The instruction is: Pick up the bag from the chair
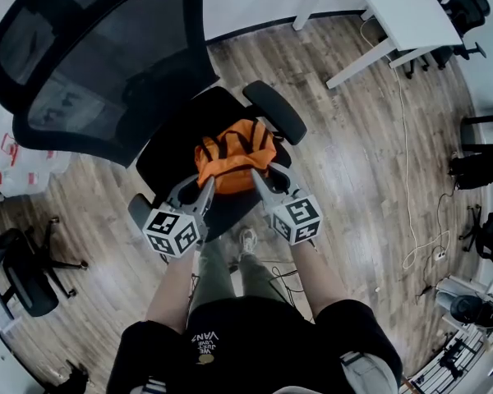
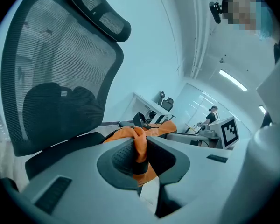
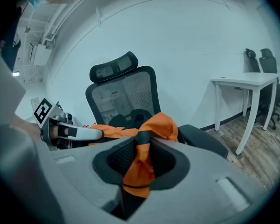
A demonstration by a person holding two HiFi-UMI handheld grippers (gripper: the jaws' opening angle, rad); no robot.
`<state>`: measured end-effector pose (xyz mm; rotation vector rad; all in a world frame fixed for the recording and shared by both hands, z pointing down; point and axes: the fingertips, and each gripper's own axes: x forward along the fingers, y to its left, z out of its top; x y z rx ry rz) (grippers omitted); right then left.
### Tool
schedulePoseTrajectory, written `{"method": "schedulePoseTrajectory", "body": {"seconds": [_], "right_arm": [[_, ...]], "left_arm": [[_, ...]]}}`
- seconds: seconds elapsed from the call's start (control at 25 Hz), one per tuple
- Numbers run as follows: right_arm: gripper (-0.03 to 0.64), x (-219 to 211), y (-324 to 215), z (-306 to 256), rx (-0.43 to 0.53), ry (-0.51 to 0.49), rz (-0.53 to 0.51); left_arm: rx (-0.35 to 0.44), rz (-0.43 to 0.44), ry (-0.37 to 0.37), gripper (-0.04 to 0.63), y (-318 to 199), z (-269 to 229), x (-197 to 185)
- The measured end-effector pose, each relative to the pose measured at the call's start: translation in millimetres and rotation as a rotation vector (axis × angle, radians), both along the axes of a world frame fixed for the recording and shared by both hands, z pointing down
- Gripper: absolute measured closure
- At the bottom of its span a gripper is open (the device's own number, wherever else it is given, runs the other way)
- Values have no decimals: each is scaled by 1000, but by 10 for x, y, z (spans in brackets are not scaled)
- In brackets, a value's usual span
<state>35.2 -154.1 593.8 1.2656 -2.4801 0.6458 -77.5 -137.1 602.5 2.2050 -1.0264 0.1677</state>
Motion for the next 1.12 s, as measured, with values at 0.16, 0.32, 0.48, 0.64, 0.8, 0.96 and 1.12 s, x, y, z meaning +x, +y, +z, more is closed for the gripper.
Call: {"method": "schedulePoseTrajectory", "body": {"seconds": [0.16,0.32,0.48,0.64,0.8,0.96,1.12], "right_arm": [[535,-11,73,-129,14,-2,6],[534,27,140,-266,26,-8,15],[534,39,215,-419,43,-14,22],[535,66,273,-598,65,-23,27],[535,83,294,-792,92,-31,25],[534,97,326,-1007,124,-49,23],[534,109,359,-1209,149,-68,27]], "left_arm": [[16,0,5,529,62,-122,-20],[32,2,9,529,118,-254,12],[58,10,12,529,172,-412,17],[91,12,14,529,210,-599,38],[124,9,17,529,225,-788,50],[162,9,19,529,241,-1012,56],[201,10,21,529,259,-1238,61]]}}
